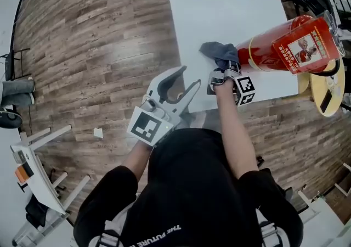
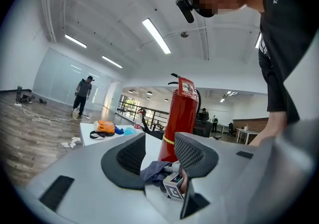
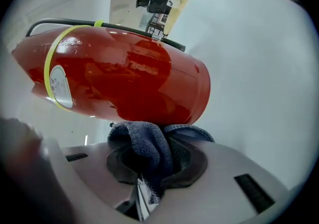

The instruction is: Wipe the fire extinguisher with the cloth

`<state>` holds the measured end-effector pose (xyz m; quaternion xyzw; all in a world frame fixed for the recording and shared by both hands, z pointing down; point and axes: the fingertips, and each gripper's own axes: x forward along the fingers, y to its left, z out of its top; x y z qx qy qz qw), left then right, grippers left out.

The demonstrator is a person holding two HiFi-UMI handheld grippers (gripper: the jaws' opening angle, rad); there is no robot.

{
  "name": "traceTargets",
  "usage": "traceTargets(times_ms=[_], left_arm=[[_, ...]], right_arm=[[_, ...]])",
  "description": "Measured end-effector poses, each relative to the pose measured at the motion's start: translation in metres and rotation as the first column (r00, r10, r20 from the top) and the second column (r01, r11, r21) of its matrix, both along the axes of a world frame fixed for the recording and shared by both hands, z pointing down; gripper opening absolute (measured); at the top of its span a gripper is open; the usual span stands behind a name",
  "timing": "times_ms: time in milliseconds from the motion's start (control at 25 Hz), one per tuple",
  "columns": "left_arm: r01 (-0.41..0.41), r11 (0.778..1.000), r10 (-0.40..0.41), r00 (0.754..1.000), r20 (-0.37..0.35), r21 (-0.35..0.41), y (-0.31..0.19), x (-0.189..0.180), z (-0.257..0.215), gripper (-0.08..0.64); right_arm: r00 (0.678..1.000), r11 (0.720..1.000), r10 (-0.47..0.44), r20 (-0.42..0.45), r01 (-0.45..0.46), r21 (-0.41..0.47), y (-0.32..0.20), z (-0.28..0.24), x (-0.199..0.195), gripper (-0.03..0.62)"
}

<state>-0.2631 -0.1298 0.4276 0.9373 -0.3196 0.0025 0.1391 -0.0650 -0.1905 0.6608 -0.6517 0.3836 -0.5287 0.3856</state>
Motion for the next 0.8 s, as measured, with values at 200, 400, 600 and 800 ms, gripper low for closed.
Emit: traceTargets(times_ms=[200, 400, 600, 800], left_arm=[[-0.067, 0.998, 0.067, 0.998, 0.006, 0.012, 0.0, 0.027, -0.002, 0.192], [-0.111, 0.994, 0.111, 0.994, -0.012, 0.008, -0.001, 0.039, -0.003, 0.192], [-0.142, 0.99, 0.142, 0.99, -0.021, 0.01, 0.0, 0.042, 0.002, 0.192], [-0.182, 0.983, 0.182, 0.983, -0.012, 0.03, 0.006, 0.058, 0.007, 0.192]], right_arm=[[0.991, 0.991, -0.128, -0.033, 0.127, -0.033, 0.015, -0.002, 0.006, 0.074], [0.982, 0.986, -0.158, -0.106, 0.152, -0.066, 0.063, 0.0, 0.037, 0.074], [0.966, 0.992, -0.121, -0.23, 0.109, -0.064, 0.08, -0.003, 0.124, 0.073], [0.846, 0.894, -0.445, -0.293, 0.4, -0.202, 0.053, -0.005, 0.131, 0.074]])
